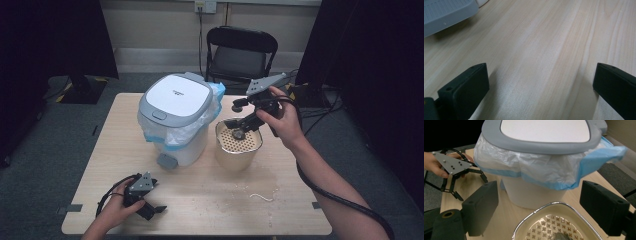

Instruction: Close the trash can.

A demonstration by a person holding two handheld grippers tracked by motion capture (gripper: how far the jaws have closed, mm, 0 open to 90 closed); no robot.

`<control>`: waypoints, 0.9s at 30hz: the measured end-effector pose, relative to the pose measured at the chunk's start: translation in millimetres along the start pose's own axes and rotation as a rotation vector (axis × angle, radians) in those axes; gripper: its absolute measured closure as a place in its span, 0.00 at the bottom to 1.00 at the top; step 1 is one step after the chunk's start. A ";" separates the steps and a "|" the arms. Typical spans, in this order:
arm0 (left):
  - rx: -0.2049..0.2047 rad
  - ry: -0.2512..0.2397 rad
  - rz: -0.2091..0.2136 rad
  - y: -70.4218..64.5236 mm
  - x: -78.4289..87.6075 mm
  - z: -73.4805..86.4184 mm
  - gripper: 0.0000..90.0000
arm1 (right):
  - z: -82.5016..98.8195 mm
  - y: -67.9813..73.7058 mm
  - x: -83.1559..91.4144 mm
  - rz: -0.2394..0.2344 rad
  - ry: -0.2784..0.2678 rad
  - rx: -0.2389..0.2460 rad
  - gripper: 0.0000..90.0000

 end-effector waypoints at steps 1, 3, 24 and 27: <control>0.000 0.000 0.000 0.0 0.0 0.0 0.00 | 2.4 -0.2 1.3 -0.003 -0.001 -0.004 0.16; 0.000 0.000 0.000 0.0 0.0 0.0 0.00 | 6.7 -0.6 3.3 0.004 0.006 -0.009 0.16; 0.003 0.002 0.002 -0.1 0.0 0.0 0.00 | 37.9 -0.4 12.4 0.019 0.025 -0.029 0.16; 0.003 0.002 0.002 -0.2 0.0 0.1 0.00 | 42.8 -0.1 13.3 0.022 0.024 -0.029 0.17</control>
Point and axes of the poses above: each handheld gripper's, and its own axes: x roughly backward along the jaws, z roughly out of its underside, y roughly to its left, the point moved 1 cm from there along -x, roughly forward along the jaws, and after that the axes turned 5 degrees about z, right-handed, at the moved point
